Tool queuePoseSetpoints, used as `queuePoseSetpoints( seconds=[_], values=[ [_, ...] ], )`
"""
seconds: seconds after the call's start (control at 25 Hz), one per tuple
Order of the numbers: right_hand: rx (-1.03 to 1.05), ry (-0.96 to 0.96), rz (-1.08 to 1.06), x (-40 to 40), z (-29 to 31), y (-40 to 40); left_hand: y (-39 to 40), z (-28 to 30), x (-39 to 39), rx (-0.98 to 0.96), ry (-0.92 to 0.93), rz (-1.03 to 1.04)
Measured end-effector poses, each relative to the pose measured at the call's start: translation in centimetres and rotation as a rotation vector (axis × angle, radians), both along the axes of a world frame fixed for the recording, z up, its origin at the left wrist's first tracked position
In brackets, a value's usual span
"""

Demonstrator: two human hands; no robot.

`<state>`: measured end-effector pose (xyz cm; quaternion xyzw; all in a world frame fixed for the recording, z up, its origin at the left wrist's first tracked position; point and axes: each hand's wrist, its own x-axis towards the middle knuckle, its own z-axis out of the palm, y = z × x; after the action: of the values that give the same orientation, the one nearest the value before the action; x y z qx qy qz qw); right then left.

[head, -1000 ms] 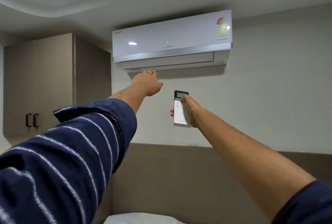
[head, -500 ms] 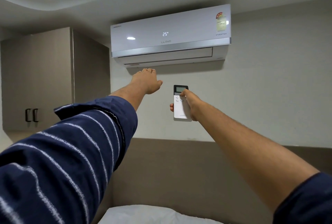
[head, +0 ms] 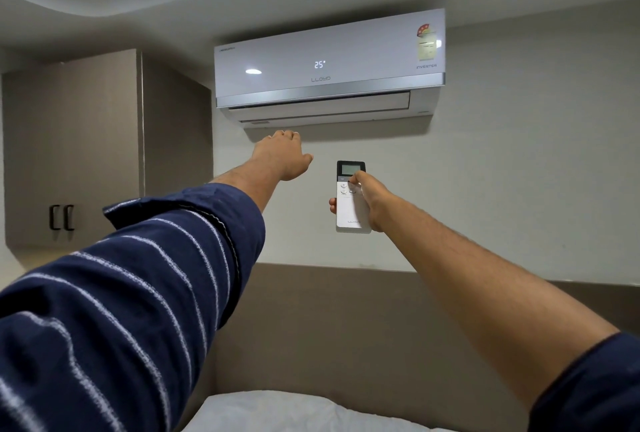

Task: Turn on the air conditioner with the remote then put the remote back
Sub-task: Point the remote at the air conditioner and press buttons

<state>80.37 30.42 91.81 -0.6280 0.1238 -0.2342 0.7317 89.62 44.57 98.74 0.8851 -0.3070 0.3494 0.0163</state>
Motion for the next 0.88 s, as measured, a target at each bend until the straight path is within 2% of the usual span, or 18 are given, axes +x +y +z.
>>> queuePoseSetpoints(
  seconds=[0.88],
  values=[
    [-0.046,-0.061,0.082,-0.02,-0.36,0.55,0.28,0.32,0.54,0.007,-0.009,-0.008]
  ],
)
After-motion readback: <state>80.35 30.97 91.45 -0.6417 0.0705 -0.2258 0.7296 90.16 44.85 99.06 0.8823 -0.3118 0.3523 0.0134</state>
